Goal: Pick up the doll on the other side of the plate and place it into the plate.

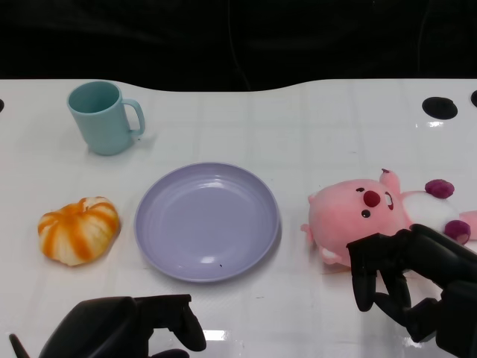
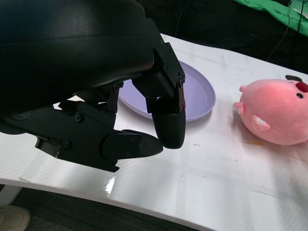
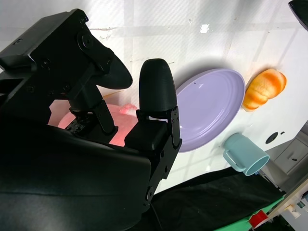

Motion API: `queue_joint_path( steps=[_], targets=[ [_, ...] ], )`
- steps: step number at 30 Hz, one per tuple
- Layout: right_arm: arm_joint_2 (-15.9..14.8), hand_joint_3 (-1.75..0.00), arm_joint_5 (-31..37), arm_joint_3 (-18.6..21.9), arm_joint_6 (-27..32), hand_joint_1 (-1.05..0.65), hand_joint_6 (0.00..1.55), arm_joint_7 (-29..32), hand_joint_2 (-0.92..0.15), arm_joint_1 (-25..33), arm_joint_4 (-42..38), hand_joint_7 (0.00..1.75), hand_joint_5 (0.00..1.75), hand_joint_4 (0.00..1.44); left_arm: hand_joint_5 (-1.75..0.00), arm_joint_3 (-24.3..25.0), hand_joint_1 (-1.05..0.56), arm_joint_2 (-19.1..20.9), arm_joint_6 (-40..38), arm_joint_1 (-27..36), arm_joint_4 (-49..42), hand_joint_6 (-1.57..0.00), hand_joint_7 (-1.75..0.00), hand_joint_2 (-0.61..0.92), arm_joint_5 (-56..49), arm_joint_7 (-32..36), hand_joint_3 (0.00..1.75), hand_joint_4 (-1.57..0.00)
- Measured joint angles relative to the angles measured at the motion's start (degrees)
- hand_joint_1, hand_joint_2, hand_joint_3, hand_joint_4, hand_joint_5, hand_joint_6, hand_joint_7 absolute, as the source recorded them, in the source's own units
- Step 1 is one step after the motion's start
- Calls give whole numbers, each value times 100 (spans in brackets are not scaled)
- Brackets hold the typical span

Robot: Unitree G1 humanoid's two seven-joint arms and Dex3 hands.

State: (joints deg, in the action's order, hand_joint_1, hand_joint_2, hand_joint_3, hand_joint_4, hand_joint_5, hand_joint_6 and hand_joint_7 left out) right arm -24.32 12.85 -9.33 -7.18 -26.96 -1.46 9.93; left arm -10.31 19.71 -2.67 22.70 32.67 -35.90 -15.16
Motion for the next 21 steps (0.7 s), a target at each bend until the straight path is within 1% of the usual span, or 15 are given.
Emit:
queue_joint_path(
  steps=[12,21],
  targets=[
    [0,-142,88,-29,13,-6,78,7,-30,-1,1,154,175,87,-163,29,-30,0,9,-28,-4,-68,-103,92,3,-36,40,-60],
    [0,-141,88,-28,55,-7,77,6,-31,-1,7,154,175,86,-160,34,-30,0,-3,-30,-3,-69,-100,92,3,-40,40,-62]
  ],
)
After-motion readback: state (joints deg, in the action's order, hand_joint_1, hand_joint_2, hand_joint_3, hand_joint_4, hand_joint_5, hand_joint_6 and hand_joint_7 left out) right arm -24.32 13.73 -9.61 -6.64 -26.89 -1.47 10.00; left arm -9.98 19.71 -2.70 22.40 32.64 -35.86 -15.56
